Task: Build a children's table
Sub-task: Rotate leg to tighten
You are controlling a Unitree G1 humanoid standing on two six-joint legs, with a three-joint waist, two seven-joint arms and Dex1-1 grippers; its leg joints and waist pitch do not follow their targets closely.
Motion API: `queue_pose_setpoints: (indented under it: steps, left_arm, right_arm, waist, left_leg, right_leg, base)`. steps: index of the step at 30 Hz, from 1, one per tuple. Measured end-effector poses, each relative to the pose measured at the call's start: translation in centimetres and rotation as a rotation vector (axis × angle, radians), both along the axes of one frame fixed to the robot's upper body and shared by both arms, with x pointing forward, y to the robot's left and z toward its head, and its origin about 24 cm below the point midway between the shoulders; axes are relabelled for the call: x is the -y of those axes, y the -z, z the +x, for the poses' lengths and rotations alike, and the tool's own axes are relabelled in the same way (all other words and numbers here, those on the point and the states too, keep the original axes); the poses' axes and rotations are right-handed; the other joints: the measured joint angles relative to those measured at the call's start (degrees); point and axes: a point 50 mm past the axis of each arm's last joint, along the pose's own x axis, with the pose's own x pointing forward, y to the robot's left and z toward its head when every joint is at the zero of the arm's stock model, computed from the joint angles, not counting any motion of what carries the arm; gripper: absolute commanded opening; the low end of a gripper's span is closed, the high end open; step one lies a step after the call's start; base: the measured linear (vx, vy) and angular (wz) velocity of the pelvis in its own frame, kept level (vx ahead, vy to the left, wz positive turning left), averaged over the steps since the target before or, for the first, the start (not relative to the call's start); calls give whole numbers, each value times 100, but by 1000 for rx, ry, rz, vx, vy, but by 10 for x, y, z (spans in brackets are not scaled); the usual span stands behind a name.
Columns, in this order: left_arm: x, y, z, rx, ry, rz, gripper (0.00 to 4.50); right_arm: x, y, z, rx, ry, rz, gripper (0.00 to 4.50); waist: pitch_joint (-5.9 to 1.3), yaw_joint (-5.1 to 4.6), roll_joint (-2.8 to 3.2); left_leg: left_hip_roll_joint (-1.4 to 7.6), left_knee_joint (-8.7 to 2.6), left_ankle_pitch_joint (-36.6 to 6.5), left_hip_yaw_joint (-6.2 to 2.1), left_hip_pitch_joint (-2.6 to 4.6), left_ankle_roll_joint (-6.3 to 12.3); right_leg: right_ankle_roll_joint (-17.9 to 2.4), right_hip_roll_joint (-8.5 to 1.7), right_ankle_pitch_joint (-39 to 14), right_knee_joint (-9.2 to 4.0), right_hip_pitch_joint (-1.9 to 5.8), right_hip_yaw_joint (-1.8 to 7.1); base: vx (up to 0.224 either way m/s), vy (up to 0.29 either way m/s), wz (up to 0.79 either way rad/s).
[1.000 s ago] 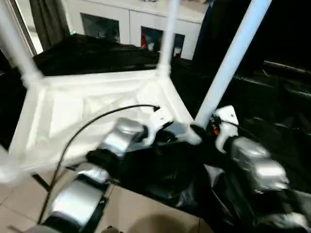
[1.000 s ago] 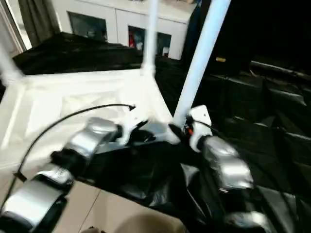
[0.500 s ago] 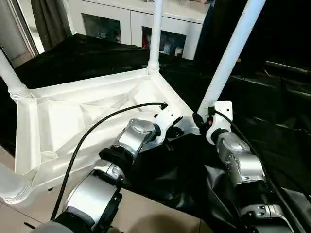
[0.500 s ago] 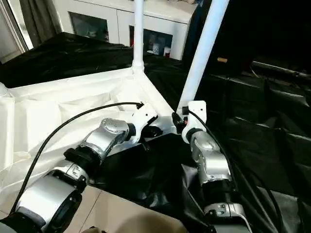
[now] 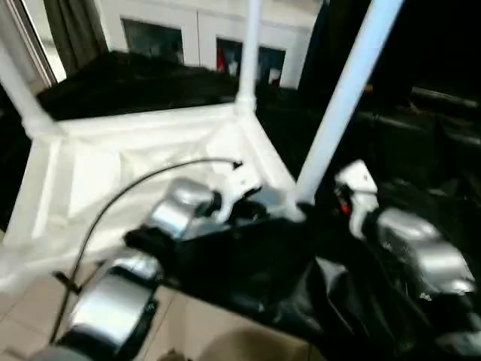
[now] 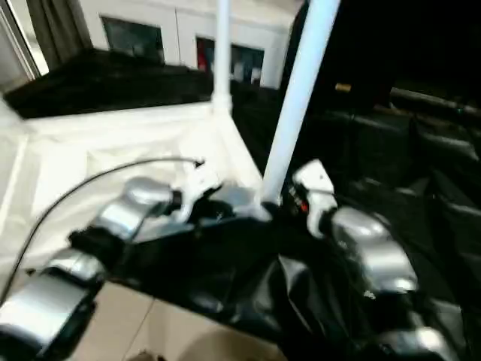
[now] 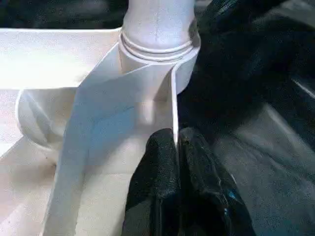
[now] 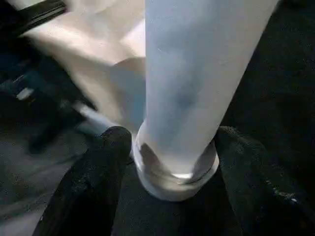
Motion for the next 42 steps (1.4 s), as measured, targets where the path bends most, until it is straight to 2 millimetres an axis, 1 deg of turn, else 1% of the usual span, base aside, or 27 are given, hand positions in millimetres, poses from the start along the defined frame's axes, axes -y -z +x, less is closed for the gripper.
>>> queue_pose_setpoints:
  steps: [3,5,12,15,16,19,20,22,24,29,34,36,37,38,42]
  left_arm:
    - [-14,-1,-7,-28,81,6,0]
    - [-20,-1,-13,-55,136,9,0]
    - [-18,-1,-23,-91,227,9,0]
    - [-19,-1,-25,-94,233,9,0]
    - [-19,-2,-25,-95,235,9,0]
    - [-19,-2,-27,-97,244,8,0]
    - [-19,-2,-27,-96,245,8,0]
    - [-19,-2,-28,-98,247,9,0]
    - [-19,-3,-28,-95,248,9,0]
    - [-18,-2,-27,-92,229,10,0]
    - [-3,3,-14,-34,78,14,0]
    - [9,5,-6,-13,-15,19,0]
    - [15,5,-3,-8,-50,21,0]
    - [23,6,0,-8,-110,15,0]
    - [46,8,5,-2,-241,7,0]
  right_arm:
    - [1,-2,-10,-27,-117,-15,291]
    - [-1,1,-16,-59,-179,-10,291]
    - [-12,0,-22,-84,-281,17,291]
    - [-12,0,-23,-93,-299,22,291]
    - [-12,0,-23,-95,-304,23,258]
    - [-11,0,-23,-97,-306,19,253]
    - [-10,-1,-23,-98,-309,19,225]
    - [-10,-1,-24,-100,-314,19,225]
    - [-10,-2,-23,-93,-316,15,209]
    - [-11,-1,-23,-87,-301,20,203]
    - [-11,11,-11,-58,-70,53,200]
    - [-13,16,-2,-22,90,54,199]
    - [-14,18,2,-10,158,59,199]
    - [-17,20,7,5,266,62,197]
    - [-29,24,22,17,551,91,195]
  waist:
    - [1,4,-7]
    - [3,7,-11]
    - [9,100,-21]
    - [10,117,-24]
    - [10,120,-25]
    - [10,130,-25]
    - [9,133,-26]
    - [9,134,-26]
    - [6,134,-31]
    - [4,132,-35]
    - [0,121,-52]
    - [-12,107,-76]
    - [-14,98,-78]
    - [-14,79,-78]
    - [-16,30,-74]
  left_leg:
    - [1,0,0,1,-1,0]
    - [1,3,0,3,0,0]
    - [3,6,0,18,-4,-1]
    - [3,6,0,18,-3,-1]
    - [3,6,0,18,-3,-1]
    - [3,8,0,18,-3,-1]
    - [3,8,0,18,-3,-1]
    - [3,10,0,18,-4,-1]
    - [3,14,0,18,-3,0]
    - [4,30,0,17,-4,0]
    - [4,43,0,16,2,-1]
    - [4,47,0,15,6,-1]
    - [3,52,0,14,9,-1]
    - [1,52,0,14,11,-1]
    - [-2,54,0,12,12,-1]
  right_leg:
    - [-1,-1,-3,-2,0,-1]
    - [-1,-2,-4,-2,2,0]
    - [-2,-11,-3,5,2,2]
    - [-1,-11,-3,9,1,2]
    - [-1,-11,-4,9,1,2]
    - [-1,-11,-4,9,1,2]
    - [-1,-11,-4,9,2,2]
    - [-1,-11,-4,9,1,2]
    - [-1,-11,-4,12,2,2]
    - [-1,-11,-3,17,5,4]
    - [0,-11,12,23,11,6]
    - [0,-11,17,21,17,6]
    - [2,-12,19,21,19,6]
    - [6,-12,18,16,23,11]
    - [24,-11,11,15,27,17]
  base:
    - [0,0,0]
    - [0,0,0]
    - [0,0,0]
    - [0,0,0]
    - [0,0,0]
    - [0,0,0]
    - [0,0,0]
    - [0,0,0]
    - [0,0,0]
    - [0,0,0]
    - [0,0,0]
    - [0,0,0]
    - [0,0,0]
    - [0,0,0]
    - [0,0,0]
